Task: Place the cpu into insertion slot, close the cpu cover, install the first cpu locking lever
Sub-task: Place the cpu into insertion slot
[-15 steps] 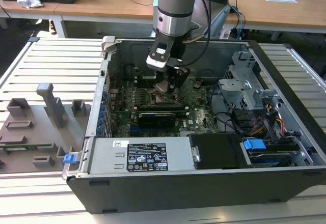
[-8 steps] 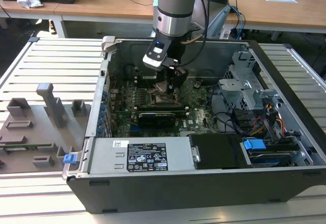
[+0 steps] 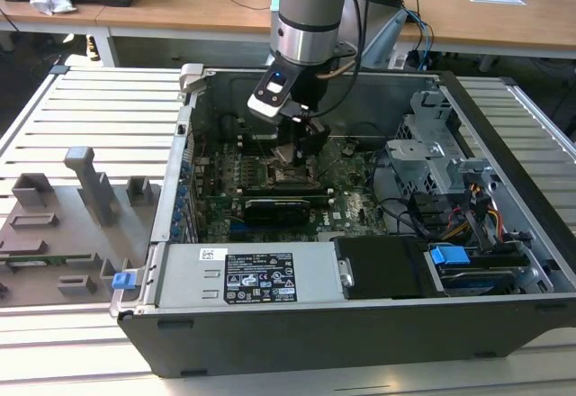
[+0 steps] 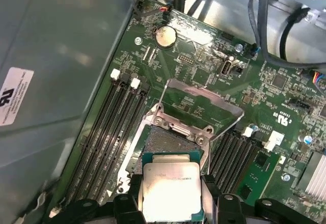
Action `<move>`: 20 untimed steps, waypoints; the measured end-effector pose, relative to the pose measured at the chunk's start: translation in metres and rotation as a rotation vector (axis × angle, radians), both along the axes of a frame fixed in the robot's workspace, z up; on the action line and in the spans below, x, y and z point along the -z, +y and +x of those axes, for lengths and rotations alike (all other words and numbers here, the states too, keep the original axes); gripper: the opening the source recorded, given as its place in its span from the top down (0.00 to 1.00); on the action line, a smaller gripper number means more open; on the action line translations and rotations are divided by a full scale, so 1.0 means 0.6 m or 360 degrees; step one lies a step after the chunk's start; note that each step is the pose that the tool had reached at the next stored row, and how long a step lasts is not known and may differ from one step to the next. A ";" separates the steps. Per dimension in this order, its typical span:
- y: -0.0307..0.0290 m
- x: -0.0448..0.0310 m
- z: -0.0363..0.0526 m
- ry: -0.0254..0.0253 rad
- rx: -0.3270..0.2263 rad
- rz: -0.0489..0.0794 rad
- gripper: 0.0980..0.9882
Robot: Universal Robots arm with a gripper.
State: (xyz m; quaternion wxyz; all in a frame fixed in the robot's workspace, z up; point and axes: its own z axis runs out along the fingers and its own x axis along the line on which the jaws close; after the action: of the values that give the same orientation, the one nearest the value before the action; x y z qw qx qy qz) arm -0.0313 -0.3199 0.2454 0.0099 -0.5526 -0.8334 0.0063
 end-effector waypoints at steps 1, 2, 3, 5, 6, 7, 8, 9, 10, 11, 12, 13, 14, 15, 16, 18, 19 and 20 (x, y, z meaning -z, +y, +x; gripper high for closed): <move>0.0000 0.000 0.000 0.00001 0.0015 0.0000 0.50; 0.0000 0.000 0.000 0.00001 0.0043 -0.0001 0.50; 0.0000 0.000 0.000 0.00000 0.0087 -0.0001 0.50; 0.0000 0.001 0.000 0.00001 0.0122 -0.0002 0.50; 0.0000 0.001 0.000 0.00000 0.0143 -0.0003 0.50; 0.0000 0.001 0.000 0.00001 0.0158 -0.0003 0.50; 0.0000 0.001 0.000 0.00000 0.0188 -0.0004 0.50; 0.0000 0.001 0.000 0.00000 0.0203 -0.0004 0.50; 0.0000 0.001 0.000 0.00000 0.0218 -0.0005 0.50; 0.0000 0.001 0.000 0.00000 0.0239 -0.0005 0.50; 0.0000 0.001 0.000 0.00000 0.0271 -0.0006 0.50; 0.0000 0.002 0.000 0.00000 0.0300 -0.0006 0.50; 0.0000 0.002 0.000 0.00000 0.0318 -0.0006 0.50; 0.0000 0.002 0.000 0.00001 0.0331 -0.0006 0.50; 0.0000 0.002 0.000 0.00001 0.0348 -0.0006 0.50; 0.0000 0.002 0.000 0.00002 0.0377 -0.0007 0.50; 0.0000 0.002 0.000 0.00001 0.0390 -0.0007 0.50; 0.0001 0.002 0.000 0.00001 0.0413 -0.0008 0.50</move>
State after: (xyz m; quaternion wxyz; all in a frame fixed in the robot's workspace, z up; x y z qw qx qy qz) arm -0.0313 -0.3199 0.2440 0.0093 -0.6558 -0.7548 0.0069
